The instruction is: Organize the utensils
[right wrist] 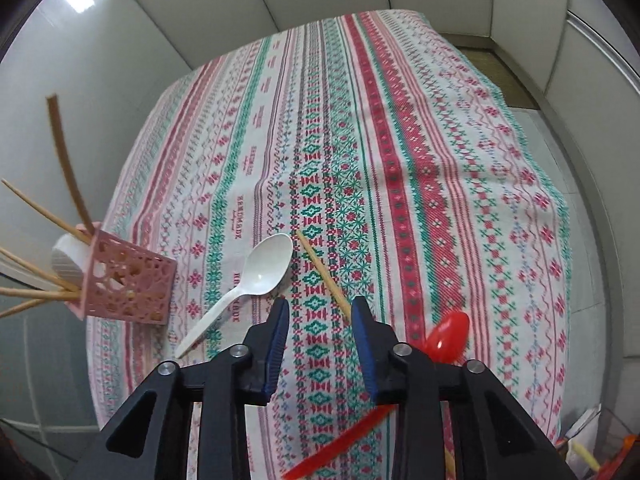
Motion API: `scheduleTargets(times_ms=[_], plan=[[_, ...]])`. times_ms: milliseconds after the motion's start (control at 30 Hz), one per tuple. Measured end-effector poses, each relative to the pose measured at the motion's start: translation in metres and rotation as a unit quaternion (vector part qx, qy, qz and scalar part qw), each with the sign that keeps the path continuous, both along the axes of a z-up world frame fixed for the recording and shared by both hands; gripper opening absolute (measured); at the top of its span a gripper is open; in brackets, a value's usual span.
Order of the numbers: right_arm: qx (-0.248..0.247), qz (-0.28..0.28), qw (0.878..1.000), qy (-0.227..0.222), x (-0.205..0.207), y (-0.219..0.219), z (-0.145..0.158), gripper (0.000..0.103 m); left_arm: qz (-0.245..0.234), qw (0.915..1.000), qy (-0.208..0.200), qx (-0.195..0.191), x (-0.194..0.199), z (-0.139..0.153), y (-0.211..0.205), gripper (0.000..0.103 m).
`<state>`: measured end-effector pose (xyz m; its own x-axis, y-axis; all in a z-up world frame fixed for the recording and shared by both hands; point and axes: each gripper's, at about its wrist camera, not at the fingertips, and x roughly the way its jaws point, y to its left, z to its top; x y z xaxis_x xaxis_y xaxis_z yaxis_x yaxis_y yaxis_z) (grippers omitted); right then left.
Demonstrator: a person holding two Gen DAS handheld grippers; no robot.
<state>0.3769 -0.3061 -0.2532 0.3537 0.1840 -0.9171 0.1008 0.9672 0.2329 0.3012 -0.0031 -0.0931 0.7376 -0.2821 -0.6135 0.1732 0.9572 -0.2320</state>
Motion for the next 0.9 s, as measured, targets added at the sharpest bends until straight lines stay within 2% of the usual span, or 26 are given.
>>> scheduleTargets(times_ms=[233,267,300,500,633,900], plan=[[-0.029,0.021,0.999,0.024,0.019,0.013,-0.028,0.022,0.001,1.0,0.006,-0.001,-0.014,0.003,0.021,0.064],[-0.041,0.022,0.999,0.019,0.019,0.016,-0.03,0.018,0.001,1.0,0.008,-0.002,-0.014,0.003,0.024,0.065],[-0.056,0.026,0.998,0.016,0.02,0.018,-0.032,0.01,0.002,0.9999,0.011,-0.002,-0.015,0.003,0.026,0.065],[-0.072,0.049,0.996,0.003,0.015,0.022,-0.032,0.005,0.004,0.9996,0.026,0.004,-0.022,-0.005,0.036,0.066],[-0.056,0.043,0.997,-0.015,-0.003,0.013,-0.012,0.005,0.004,0.9994,0.031,0.014,-0.028,-0.01,0.041,0.066],[-0.038,0.034,0.995,-0.088,-0.048,0.011,0.06,0.005,-0.003,0.9983,0.053,0.025,-0.035,-0.02,0.044,0.066]])
